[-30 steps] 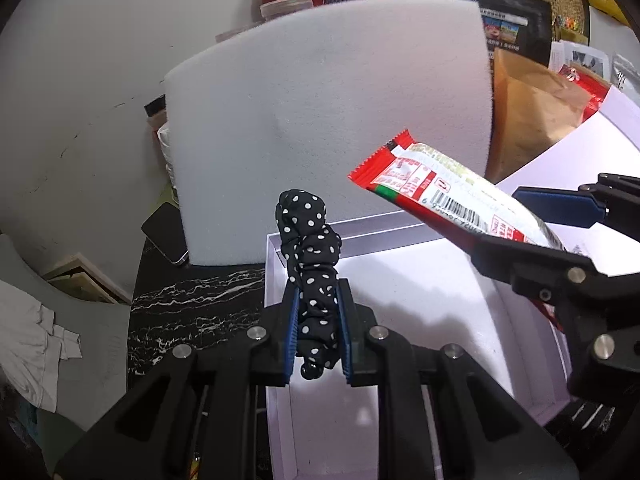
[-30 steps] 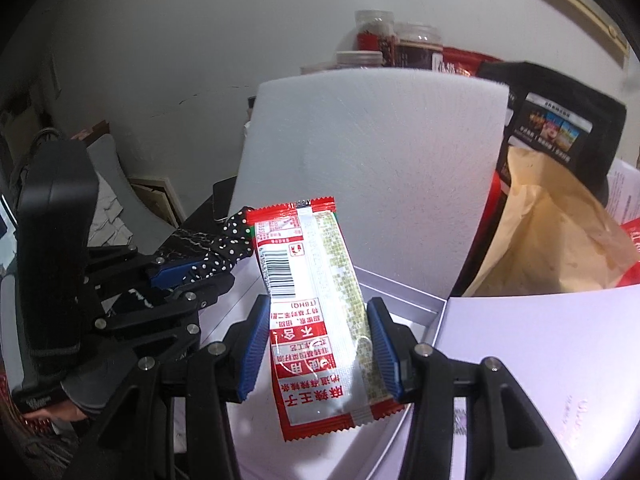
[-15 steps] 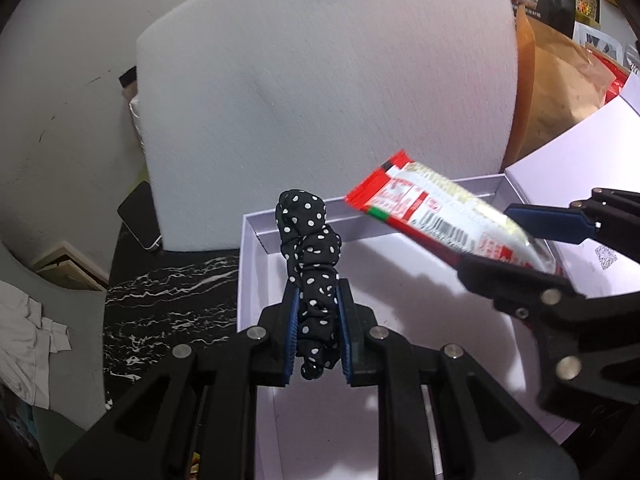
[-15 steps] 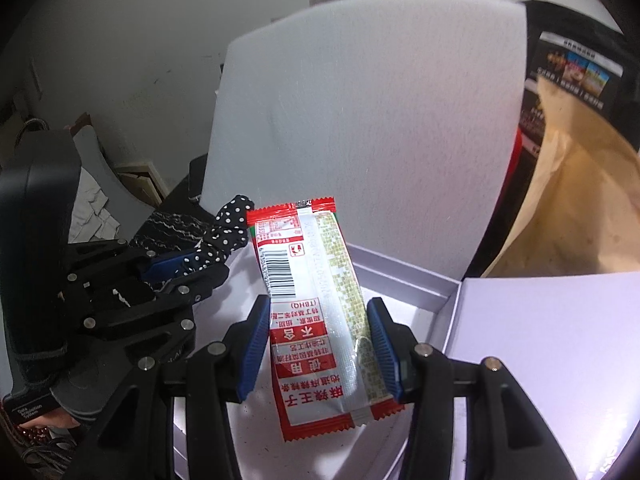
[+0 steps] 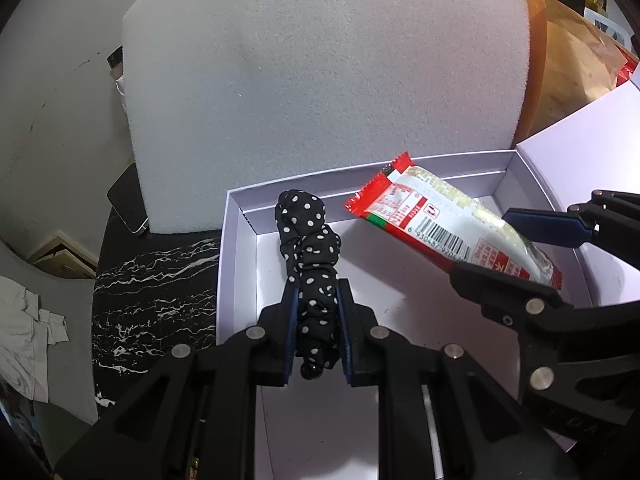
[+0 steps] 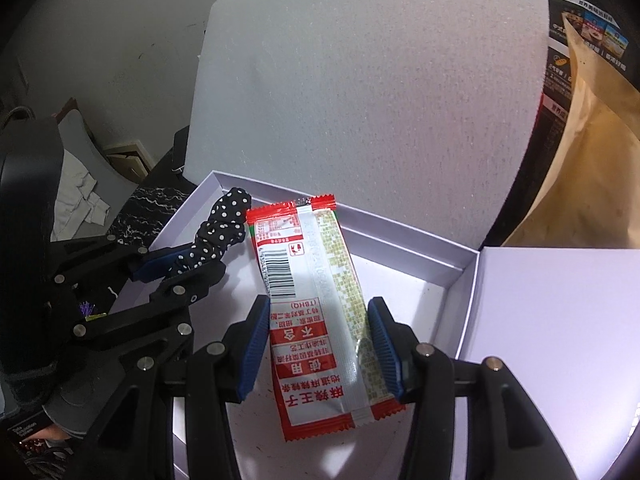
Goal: Organize objects
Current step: 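Open the left tool over the box while the right tool releases the packet, then withdraw both tools from the box toward the white printed packets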
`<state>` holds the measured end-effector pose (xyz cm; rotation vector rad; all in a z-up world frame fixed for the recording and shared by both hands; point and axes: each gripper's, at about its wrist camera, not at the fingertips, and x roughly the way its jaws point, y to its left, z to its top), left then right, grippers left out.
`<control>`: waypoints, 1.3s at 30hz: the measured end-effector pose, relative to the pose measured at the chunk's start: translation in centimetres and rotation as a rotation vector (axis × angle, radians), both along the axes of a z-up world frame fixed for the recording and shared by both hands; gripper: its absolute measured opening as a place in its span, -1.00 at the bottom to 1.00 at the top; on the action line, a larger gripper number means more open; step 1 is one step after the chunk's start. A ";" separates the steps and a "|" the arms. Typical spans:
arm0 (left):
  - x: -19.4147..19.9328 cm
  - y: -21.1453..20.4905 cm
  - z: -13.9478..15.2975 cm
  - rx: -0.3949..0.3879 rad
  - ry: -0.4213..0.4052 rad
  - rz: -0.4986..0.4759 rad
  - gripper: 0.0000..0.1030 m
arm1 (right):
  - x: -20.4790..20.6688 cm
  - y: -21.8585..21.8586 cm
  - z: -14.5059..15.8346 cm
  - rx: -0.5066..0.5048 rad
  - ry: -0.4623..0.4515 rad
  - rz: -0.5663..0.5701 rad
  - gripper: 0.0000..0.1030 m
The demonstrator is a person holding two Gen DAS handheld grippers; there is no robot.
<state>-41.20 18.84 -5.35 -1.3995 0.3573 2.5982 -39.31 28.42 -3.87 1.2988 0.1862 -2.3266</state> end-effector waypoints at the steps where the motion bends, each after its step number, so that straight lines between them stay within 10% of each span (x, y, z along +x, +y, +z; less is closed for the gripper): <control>1: 0.0 0.0 0.0 -0.001 -0.001 0.005 -0.64 | 0.0 0.0 -0.1 0.011 -0.002 -0.003 -0.02; 11: 0.0 -0.9 1.0 -0.002 0.004 0.059 0.09 | -0.3 -0.2 0.1 0.091 0.009 -0.046 0.14; 39: 6.1 -5.5 6.7 0.004 0.086 0.255 0.11 | 3.7 -1.4 5.2 0.040 0.126 0.037 0.15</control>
